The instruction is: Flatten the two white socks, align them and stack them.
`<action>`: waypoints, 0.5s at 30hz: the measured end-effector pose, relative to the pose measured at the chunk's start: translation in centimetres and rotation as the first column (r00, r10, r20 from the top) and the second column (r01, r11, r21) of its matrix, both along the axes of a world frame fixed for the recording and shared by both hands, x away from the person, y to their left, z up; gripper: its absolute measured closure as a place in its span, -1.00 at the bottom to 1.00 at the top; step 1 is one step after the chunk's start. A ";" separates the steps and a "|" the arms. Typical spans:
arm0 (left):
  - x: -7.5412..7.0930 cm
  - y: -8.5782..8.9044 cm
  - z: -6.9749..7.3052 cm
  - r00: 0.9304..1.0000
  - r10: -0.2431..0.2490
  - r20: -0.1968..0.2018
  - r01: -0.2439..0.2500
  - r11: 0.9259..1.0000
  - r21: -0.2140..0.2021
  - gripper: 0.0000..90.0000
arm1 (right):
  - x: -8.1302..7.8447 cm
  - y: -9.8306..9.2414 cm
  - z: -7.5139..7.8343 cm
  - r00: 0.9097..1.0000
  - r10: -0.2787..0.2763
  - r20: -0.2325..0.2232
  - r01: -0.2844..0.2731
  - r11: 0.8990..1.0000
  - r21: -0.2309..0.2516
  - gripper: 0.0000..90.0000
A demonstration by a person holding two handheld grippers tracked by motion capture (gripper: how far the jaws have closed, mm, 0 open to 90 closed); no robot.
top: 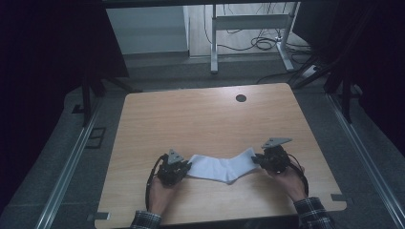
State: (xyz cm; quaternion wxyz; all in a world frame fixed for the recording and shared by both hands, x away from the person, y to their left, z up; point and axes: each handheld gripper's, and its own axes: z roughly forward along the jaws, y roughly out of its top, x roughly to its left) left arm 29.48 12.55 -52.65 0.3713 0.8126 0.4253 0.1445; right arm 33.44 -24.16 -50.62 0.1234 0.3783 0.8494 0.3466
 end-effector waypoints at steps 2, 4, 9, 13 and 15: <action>0.3 0.1 0.3 1.000 0.001 0.007 -0.001 1.000 -0.003 0.81 | 0.1 0.1 0.3 1.000 -0.002 0.007 0.002 1.000 0.010 0.76; 0.6 0.2 0.5 1.000 0.002 0.012 -0.001 1.000 -0.007 0.82 | 0.3 0.1 0.5 1.000 -0.002 0.011 0.002 1.000 0.008 0.77; 1.5 0.4 1.4 0.999 0.004 0.036 -0.004 1.000 -0.001 0.81 | 0.7 0.2 1.0 1.000 -0.007 0.027 0.007 1.000 0.018 0.77; 2.4 0.6 2.3 0.998 0.012 0.055 -0.012 1.000 0.000 0.81 | 1.4 0.5 1.6 0.999 -0.012 0.041 0.011 1.000 0.022 0.76; 2.9 0.7 2.8 0.998 0.019 0.063 -0.019 1.000 0.005 0.81 | 1.9 0.6 1.9 0.999 -0.018 0.046 0.017 0.999 0.027 0.77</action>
